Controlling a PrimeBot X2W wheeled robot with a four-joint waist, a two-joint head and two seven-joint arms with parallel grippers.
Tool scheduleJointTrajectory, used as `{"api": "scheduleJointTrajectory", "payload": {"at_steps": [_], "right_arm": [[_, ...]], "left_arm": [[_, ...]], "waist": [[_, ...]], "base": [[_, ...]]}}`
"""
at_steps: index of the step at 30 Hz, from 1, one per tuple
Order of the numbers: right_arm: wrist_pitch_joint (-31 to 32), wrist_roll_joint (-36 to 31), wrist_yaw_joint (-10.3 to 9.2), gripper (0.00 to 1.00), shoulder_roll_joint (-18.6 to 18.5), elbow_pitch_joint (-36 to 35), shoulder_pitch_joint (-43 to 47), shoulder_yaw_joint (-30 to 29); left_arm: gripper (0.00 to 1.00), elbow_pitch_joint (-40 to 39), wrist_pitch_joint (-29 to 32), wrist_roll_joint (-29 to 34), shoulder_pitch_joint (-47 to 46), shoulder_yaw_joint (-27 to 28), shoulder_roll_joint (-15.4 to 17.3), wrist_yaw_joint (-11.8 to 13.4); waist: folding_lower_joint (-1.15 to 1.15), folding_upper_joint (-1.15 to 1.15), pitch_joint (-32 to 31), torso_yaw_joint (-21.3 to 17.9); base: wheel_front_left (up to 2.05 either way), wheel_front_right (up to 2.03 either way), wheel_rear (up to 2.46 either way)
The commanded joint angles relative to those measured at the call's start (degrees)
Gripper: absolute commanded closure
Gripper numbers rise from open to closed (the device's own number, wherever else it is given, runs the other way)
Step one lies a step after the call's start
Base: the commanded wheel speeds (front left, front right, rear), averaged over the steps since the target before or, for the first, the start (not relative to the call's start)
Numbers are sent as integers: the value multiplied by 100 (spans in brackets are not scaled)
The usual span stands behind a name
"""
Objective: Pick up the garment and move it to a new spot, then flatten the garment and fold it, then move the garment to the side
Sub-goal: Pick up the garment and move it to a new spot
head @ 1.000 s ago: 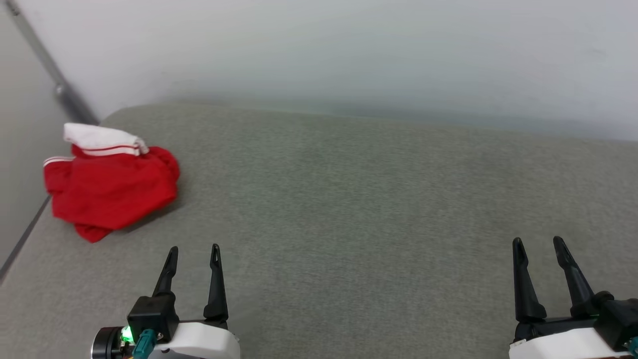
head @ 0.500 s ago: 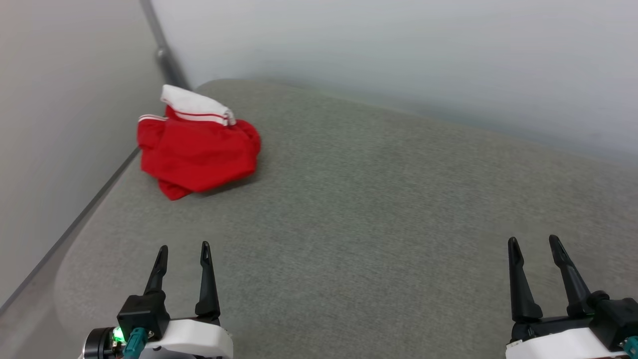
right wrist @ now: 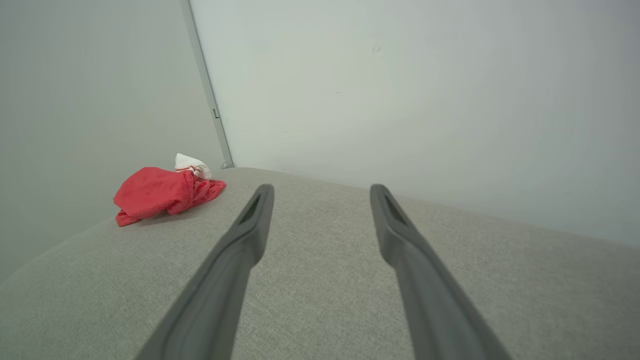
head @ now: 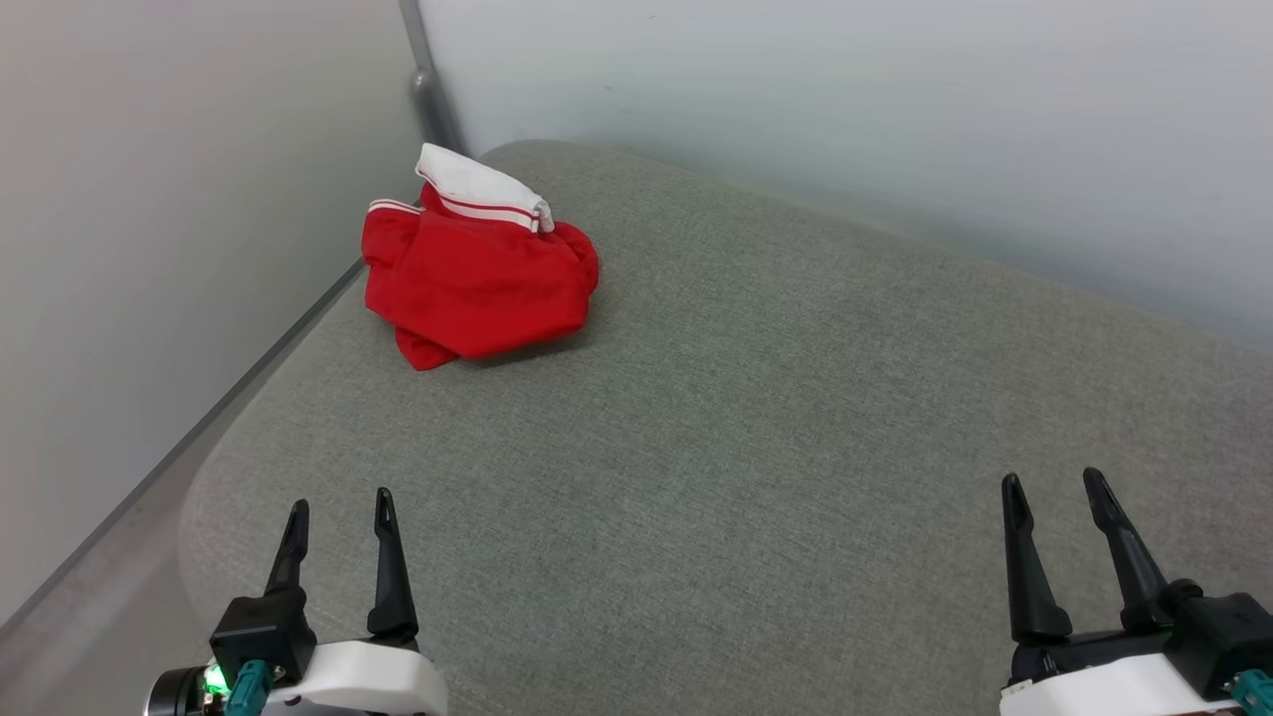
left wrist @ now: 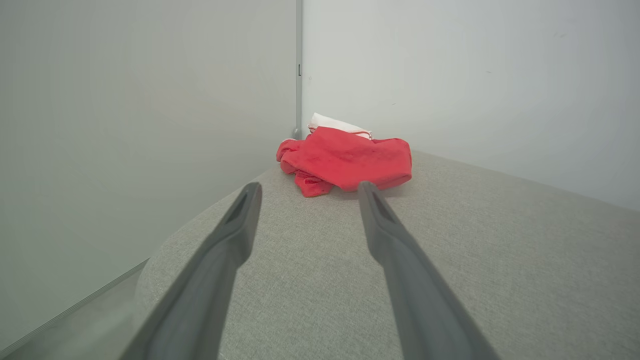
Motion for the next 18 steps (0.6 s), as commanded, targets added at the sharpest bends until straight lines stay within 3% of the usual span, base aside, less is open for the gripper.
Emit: {"api": "scheduleJointTrajectory", "payload": {"at_steps": [1,5,9,18], "right_arm": [[-12,-25,-2,0,7,-15,-4,14],[-12,-80,-2,0,7,-53,-69,-11],[-12,-200,-2,0,7,-104,-185,-32],[-12,-592,-2,0,7,-333,-618,-190]], "left_arm": [[0,-2,-16,-15,-7,31,-6,10],[0,25,-16,-56,-218,123,-5,-44],[0,66,-16,15,-688,486,18,-271],[0,230,-16,-109,-2344,1587,525,-816]], "waist": [[0,0,18,-33],[0,0,115,-142],[0,0,332,-304],[0,0,1203,-753]], "base": [[0,0,0],[0,0,0],[0,0,0],[0,0,0]]}}
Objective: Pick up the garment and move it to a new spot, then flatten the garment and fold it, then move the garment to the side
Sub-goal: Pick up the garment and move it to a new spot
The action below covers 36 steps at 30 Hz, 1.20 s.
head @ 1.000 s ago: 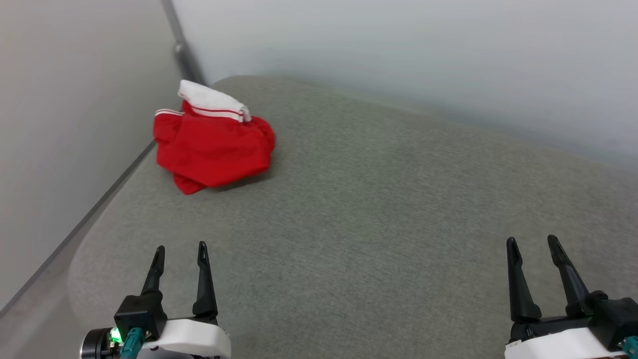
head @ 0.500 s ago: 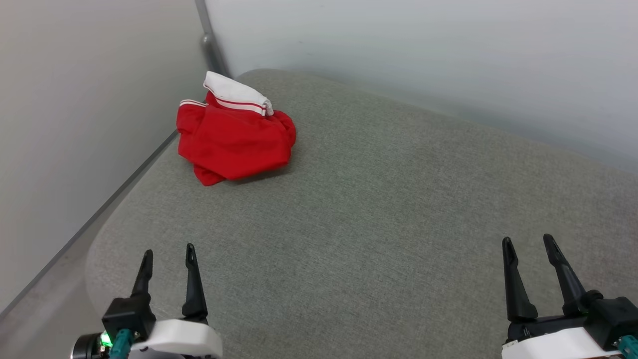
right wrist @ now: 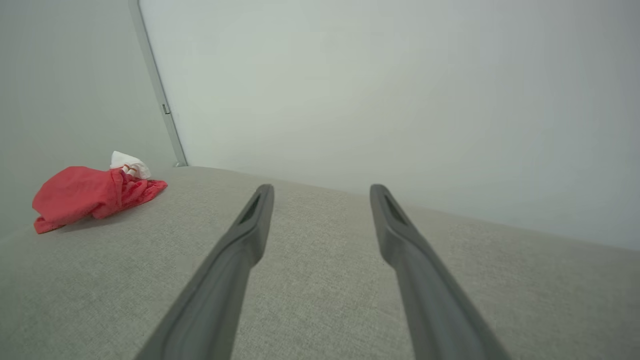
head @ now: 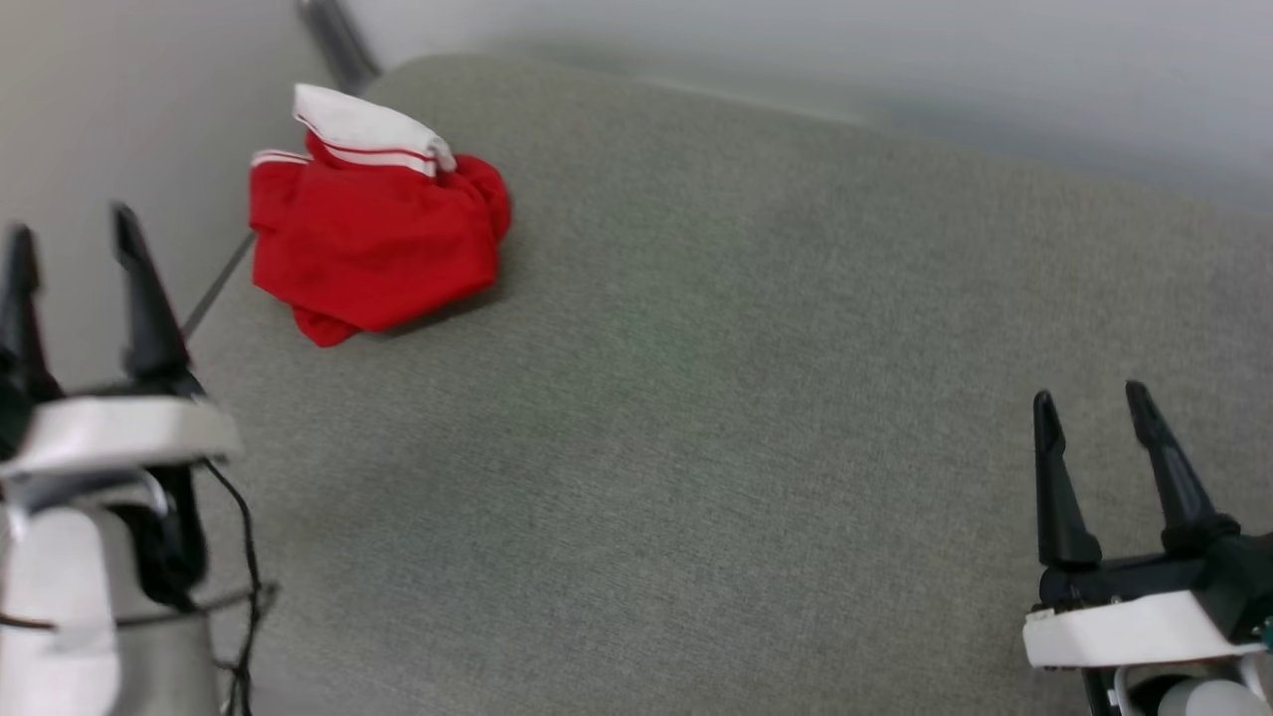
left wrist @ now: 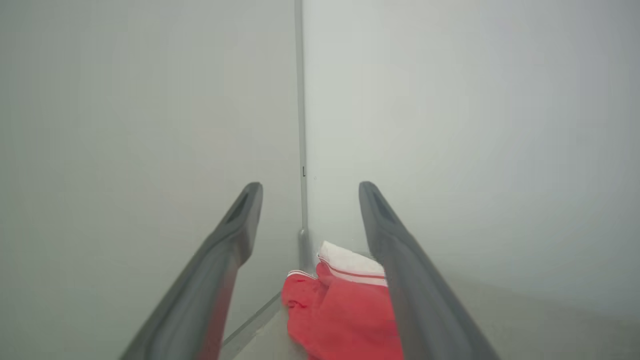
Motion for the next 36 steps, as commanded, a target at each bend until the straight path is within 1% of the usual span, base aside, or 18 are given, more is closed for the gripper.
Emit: {"api": "scheduleJointTrajectory", "payload": {"at_steps": [1,7,12,15,17,18,23,24,26,29,30,31,32,34,36], "right_arm": [[-12,-84,-2,0,7,-69,-159,-20],[-12,-333,-2,0,7,-298,-532,-76],[-12,-484,-2,0,7,-527,-733,-94],[-12,-572,-2,0,7,-682,-819,-89],[-12,-633,-2,0,7,-783,-867,-93],[-12,-633,-2,0,7,-783,-867,-93],[-12,-732,-2,0,7,-979,-966,-83],[-12,-758,-2,0,7,-1034,-1003,-80],[-12,-793,-2,0,7,-1080,-1047,-72],[-12,-838,-2,0,7,-1128,-1070,-81],[-12,-838,-2,0,7,-1128,-1070,-81],[-12,-882,-2,0,7,-1145,-1116,-54],[-12,-882,-2,0,7,-1145,-1116,-54],[-12,-919,-2,0,7,-1182,-1166,-55],[-12,-949,-2,0,4,-1207,-1175,-63]], "left_arm": [[0,-4,-16,8,-254,84,66,-40],[0,164,-15,27,-1268,535,594,-196],[0,624,34,-174,-1982,622,1105,-328],[0,991,373,-320,-2371,522,1528,-402],[0,1248,735,-538,-2646,444,1751,-444],[0,1248,735,-538,-2646,444,1751,-444],[0,1678,1983,-1154,-3146,-72,2436,-477],[0,1827,2587,-1500,-3215,-378,2661,-476],[0,1904,3230,-1835,-3290,-735,2934,-478],[0,1973,4164,-2467,-3373,-1210,3184,-478],[0,1973,4164,-2467,-3373,-1210,3184,-478],[0,2041,4727,-2817,-3368,-1437,3359,-478],[0,2041,4727,-2817,-3368,-1437,3359,-478],[0,2105,5167,-3093,-3387,-1612,3493,-479],[0,2205,5555,-3365,-3388,-1759,3555,-479]], "waist": [[0,0,430,-249],[0,0,1143,-568],[0,0,1585,-769],[0,0,1814,-894],[0,0,1941,-973],[0,0,1941,-973],[0,0,2214,-1108],[0,0,2304,-1142],[0,0,2390,-1177],[0,0,2527,-1223],[0,0,2527,-1223],[0,0,2624,-1266],[0,0,2624,-1266],[0,0,2729,-1309],[0,0,2825,-1352]], "base": [[0,0,0],[0,0,0],[0,0,0],[0,0,0],[0,0,0],[0,0,0],[0,0,0],[0,0,0],[0,0,0],[0,0,0],[0,0,0],[0,0,0],[0,0,0],[0,0,0],[0,0,0]]}}
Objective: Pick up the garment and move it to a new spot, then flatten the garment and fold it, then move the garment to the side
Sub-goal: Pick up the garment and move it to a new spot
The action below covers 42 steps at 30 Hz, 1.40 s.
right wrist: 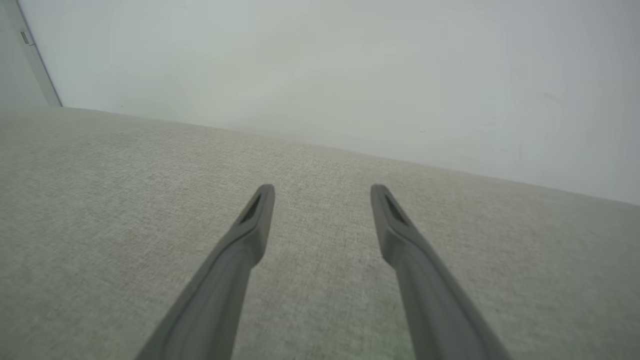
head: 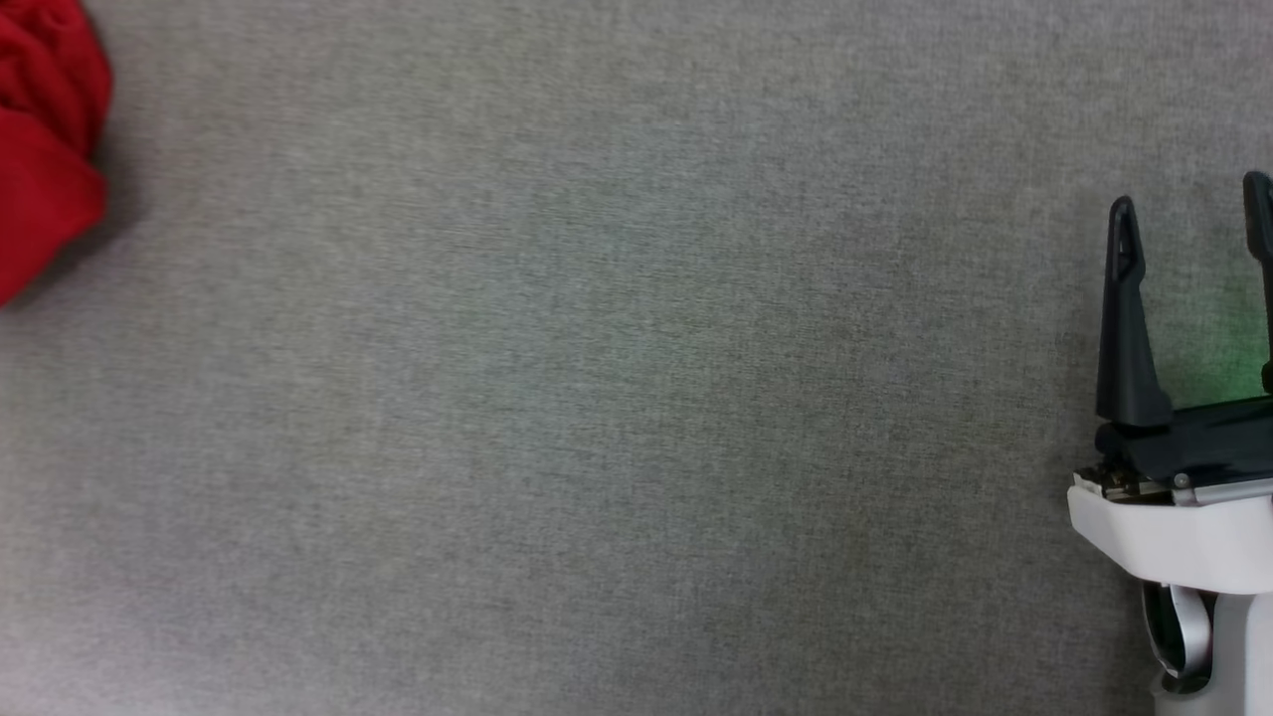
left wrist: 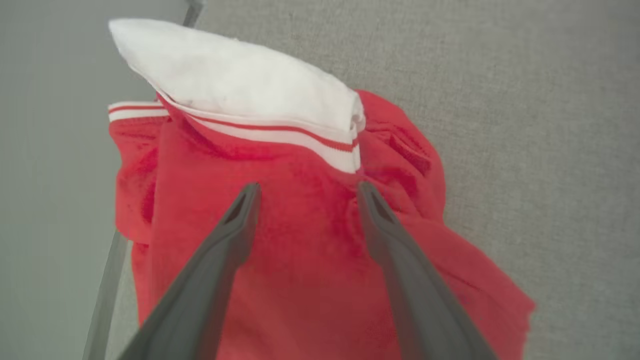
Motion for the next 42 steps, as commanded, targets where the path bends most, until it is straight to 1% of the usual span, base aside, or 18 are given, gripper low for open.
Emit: {"api": "scheduleJointTrajectory", "payload": {"at_steps": [1,3,6,9,13,14,15,18,21,27,30,35,38,42], "right_arm": [[-12,-39,-2,0,1,-14,-41,-10],[-12,-51,-2,0,-11,-28,-75,2],[-11,-43,-2,0,-13,-3,-95,14],[-10,-40,-2,0,-12,47,-85,31],[-9,-26,-2,0,-9,104,-84,56],[-9,-23,-2,0,-9,120,-69,49],[-9,-23,-2,0,-8,127,-52,37],[-11,-6,-2,0,-5,137,-6,40],[-12,28,-2,0,-4,188,41,49],[-11,164,-2,0,3,321,189,82],[-12,281,-2,0,5,384,282,79],[-12,463,-2,0,7,480,390,86],[-12,583,-2,0,7,510,465,85],[-12,699,-2,0,7,562,524,74]], "left_arm": [[0,28,70,-61,-42,-37,-11,1],[0,174,403,-239,19,-133,61,1],[0,420,711,-214,133,-362,63,0],[0,713,887,-228,267,-598,-157,-1],[0,1015,819,-233,354,-837,-351,-1],[44,1051,779,-224,350,-892,-358,-1],[100,1061,717,-163,330,-958,-312,-1],[100,924,372,-144,137,-1041,-147,0],[100,660,-102,-41,-159,-1126,120,0],[100,131,-834,231,-548,-1666,355,0],[100,-153,-1057,316,-794,-1926,366,0],[100,-760,-1079,416,-1096,-2304,313,0],[100,-1115,-1045,381,-1306,-2563,221,0],[100,-1451,-983,399,-1558,-2908,-21,0]], "waist": [[-1,0,88,-63],[-1,0,177,-110],[-1,0,267,-170],[-1,0,313,-222],[-1,0,295,-264],[-1,0,262,-264],[-1,0,217,-257],[-1,0,8,-215],[-1,0,-280,-154],[-1,0,-922,-7],[-1,0,-1212,42],[-1,0,-1648,14],[-1,0,-1848,-70],[-1,0,-2090,-265]], "base": [[0,0,0],[0,0,0],[0,0,0],[0,0,0],[0,0,0],[0,0,0],[0,0,0],[0,0,0],[0,0,0],[0,0,0],[0,0,0],[0,0,0],[0,0,0],[0,0,0]]}}
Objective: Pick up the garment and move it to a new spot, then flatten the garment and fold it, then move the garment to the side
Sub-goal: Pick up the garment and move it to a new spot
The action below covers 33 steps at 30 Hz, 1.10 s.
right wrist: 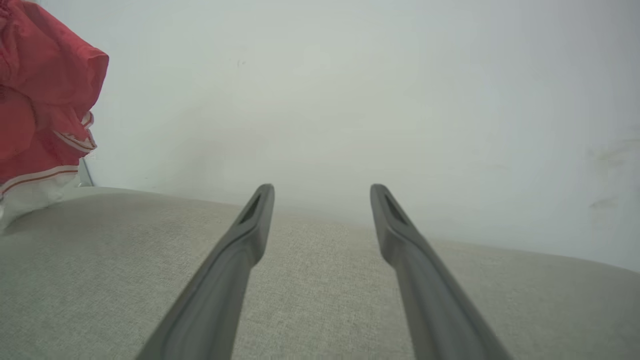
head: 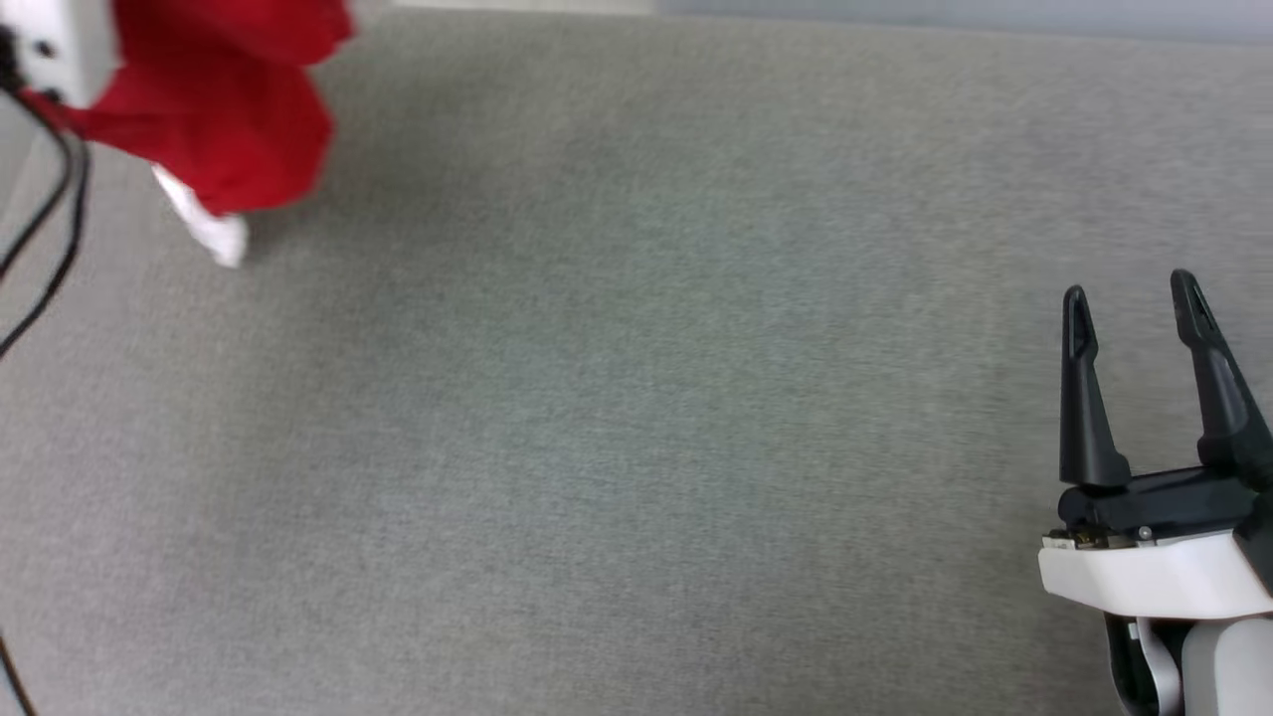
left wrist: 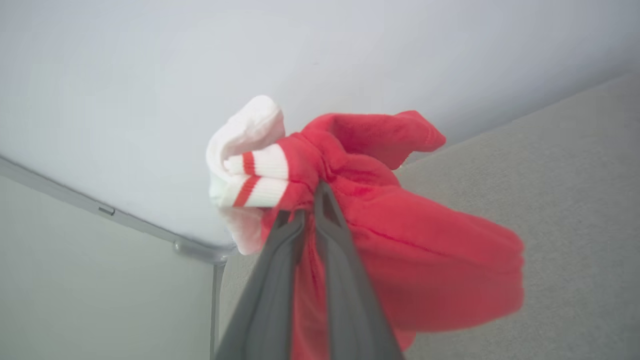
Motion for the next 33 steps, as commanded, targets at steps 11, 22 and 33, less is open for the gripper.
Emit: {"api": "scheduleJointTrajectory", "payload": {"at_steps": [11,22,33], "right_arm": [[-12,264,-2,0,11,82,162,-102],[-12,383,-2,0,12,126,145,-82],[-12,424,-2,0,11,235,86,-130]], "left_arm": [[100,-588,-78,-85,-369,-1038,-891,-1],[100,-238,-525,-332,263,-2793,-1860,-1],[100,719,-1074,-600,1264,-4001,-2506,-1]], "waist": [[0,0,-457,-927],[0,0,-196,-1625],[0,0,64,-1810]], "base": [[0,0,0],[0,0,0],[0,0,0]]}}
